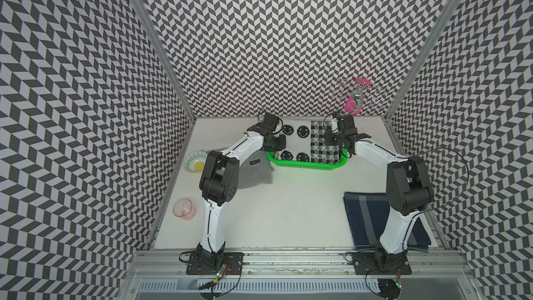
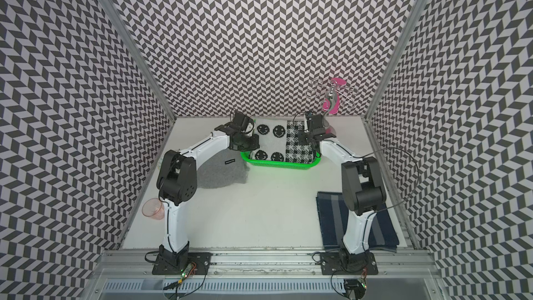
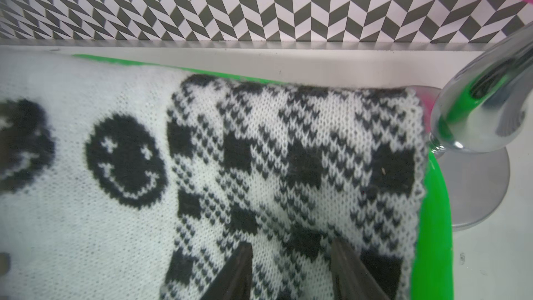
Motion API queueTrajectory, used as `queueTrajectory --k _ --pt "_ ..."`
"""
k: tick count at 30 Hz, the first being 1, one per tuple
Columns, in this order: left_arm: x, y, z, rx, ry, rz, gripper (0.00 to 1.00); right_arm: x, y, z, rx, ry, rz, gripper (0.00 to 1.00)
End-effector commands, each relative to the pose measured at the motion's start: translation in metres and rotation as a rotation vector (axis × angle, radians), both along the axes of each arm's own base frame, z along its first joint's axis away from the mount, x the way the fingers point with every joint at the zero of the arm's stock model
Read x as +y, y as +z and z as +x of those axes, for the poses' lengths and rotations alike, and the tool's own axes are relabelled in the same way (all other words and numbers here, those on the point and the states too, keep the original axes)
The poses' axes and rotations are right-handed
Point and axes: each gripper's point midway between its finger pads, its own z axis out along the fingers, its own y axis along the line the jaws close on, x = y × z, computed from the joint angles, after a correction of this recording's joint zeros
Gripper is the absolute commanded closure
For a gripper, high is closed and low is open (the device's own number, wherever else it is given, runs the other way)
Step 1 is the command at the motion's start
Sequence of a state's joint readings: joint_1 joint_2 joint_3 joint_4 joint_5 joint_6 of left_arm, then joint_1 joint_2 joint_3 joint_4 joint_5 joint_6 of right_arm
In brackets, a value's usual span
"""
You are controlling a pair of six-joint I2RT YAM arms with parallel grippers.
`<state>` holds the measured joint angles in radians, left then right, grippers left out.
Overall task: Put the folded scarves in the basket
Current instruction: Place the scarf in the basket.
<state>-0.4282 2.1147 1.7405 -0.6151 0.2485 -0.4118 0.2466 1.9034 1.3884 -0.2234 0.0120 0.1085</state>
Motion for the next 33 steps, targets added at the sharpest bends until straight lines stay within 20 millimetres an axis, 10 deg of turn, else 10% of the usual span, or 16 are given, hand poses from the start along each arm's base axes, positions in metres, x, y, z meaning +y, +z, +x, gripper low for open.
queueTrajectory --k 1,7,15,24,33 --pt "0.004 0.016 -0.002 -0.010 -0.008 0.000 1.00 0.000 -0.003 0.006 -0.019 -0.010 -0.011 0.52" --pt "0.011 -0.017 -0.013 0.038 -0.038 0.035 1.00 0.000 -0.016 0.002 0.012 -0.012 -0.020 0.52" --pt "0.011 -0.010 -0.008 0.020 -0.045 0.044 0.89 -0.004 -0.031 0.000 0.042 -0.017 -0.056 0.52" --pt "0.003 0.040 0.007 -0.060 -0.037 0.000 0.59 0.003 0.002 0.000 -0.024 0.004 -0.042 0.51" --pt "0.021 0.068 0.012 -0.111 0.020 -0.051 0.56 0.006 0.024 -0.019 -0.046 0.024 -0.013 0.50"
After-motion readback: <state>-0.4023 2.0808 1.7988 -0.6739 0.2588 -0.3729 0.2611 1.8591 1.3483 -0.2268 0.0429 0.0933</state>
